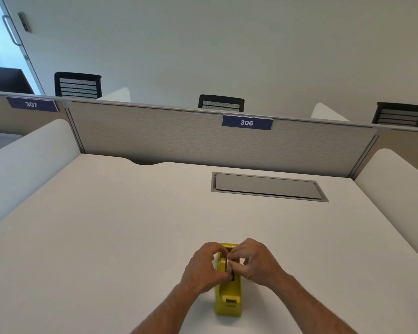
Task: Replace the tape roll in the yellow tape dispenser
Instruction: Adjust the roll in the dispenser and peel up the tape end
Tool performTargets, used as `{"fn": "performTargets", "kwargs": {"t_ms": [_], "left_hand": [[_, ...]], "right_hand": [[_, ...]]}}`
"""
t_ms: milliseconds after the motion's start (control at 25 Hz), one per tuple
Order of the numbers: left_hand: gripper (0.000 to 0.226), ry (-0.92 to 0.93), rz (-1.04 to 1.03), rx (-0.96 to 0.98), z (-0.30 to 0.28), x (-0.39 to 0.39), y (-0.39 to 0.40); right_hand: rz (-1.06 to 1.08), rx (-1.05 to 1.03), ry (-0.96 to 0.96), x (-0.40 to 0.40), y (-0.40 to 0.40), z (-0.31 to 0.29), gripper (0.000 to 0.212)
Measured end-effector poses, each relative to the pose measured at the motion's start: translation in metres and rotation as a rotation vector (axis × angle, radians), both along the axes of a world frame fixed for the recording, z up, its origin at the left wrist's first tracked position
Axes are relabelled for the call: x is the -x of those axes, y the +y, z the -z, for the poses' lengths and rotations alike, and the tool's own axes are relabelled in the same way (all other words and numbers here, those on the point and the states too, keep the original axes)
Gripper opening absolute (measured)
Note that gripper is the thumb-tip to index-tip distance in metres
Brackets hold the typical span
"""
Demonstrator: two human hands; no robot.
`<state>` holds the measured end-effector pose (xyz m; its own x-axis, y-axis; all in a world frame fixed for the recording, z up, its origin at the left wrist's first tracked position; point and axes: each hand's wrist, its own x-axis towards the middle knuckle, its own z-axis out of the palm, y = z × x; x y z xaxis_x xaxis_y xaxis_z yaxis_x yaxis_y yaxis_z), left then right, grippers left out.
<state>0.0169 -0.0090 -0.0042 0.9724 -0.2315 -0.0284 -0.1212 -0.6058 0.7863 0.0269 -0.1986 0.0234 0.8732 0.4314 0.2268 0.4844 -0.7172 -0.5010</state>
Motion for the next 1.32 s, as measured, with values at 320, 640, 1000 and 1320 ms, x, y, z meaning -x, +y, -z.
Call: {"fn": "performTargets", "kwargs": {"t_ms": [320,640,1000,1320], "left_hand": [[0.056,-0.004,-0.001,-0.02,-0.001,-0.0004,-0.0007],[0.057,-0.041,0.01,-0.025,0.0011,0.0,-0.0012],[0.055,-0.006,-0.012,-0.029,-0.0009,0.0005,-0.0022],[0.055,0.001,-0.017,-0.043,-0.0042,0.0013,-0.0029]], "right_hand": [[0.004,0.004,0.023,-0.0032,-0.0001,-0.0019,0.013],[-0.002,0.052,0.021,0.0007,-0.0019,0.0006,0.035],[0.0,0.009,0.025,-0.0033,-0.0007,-0.0013,0.015],[0.008,-0.024,0.032,-0.0027,0.0003,-0.0001,0.012]]}}
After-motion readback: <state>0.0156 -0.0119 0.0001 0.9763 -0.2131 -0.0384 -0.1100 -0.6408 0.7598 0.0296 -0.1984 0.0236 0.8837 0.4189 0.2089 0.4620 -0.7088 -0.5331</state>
